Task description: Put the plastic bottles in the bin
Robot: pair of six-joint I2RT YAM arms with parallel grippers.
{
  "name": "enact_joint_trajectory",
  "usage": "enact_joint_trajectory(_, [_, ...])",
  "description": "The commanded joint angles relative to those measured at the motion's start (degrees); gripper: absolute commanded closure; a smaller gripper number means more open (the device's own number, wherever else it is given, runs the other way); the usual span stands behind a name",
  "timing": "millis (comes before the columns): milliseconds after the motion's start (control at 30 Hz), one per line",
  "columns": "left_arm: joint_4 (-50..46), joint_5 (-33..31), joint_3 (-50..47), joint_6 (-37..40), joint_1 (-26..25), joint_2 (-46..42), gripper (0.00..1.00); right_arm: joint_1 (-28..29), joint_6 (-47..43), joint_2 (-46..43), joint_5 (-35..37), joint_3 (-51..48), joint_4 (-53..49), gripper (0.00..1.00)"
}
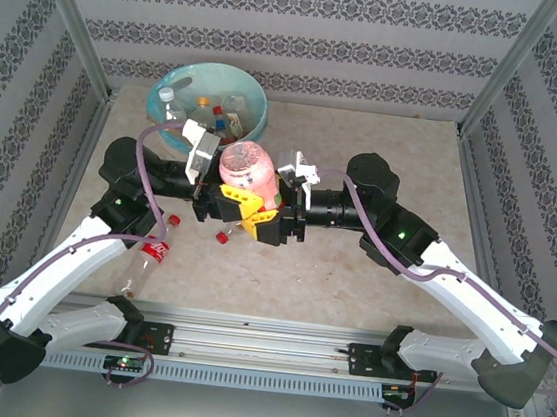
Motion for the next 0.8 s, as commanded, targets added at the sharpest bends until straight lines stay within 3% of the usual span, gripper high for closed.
enact_joint_trajectory(0, [-0.3, -1.8, 0.7, 0.6, -0.7, -2.2, 0.57, 0.6, -3.0, -2.7, 4.7, -1.0, 3.5, 0.31])
enact_joint_trajectory(133, [-1.0, -4.4, 0.6, 2.1, -0.7, -3.2, 0.58, 0.6, -4.0, -5.9, 10.3, -3.5, 4.8, 0.20])
enact_joint_trajectory(300, [-5.7, -14.1, 1.0, 6.7, -0.6, -5.2, 0.58, 0.6, -7.1, -11.3, 20.1, -6.2, 5.4, 0.13])
enact_joint_trajectory(467, [-10.0, -27.5, 1.6, 11.2, -0.6, -6.8, 0.57, 0.6, -8.9, -18.4, 33.0, -9.5, 5.9, 0.12])
enact_joint_trajectory(767, [-27.3, -57.1, 11.3, 20.2, -0.6, -4.3, 0.57, 0.6, -9.3, -27.7, 47.0, -17.3, 5.4, 0.13])
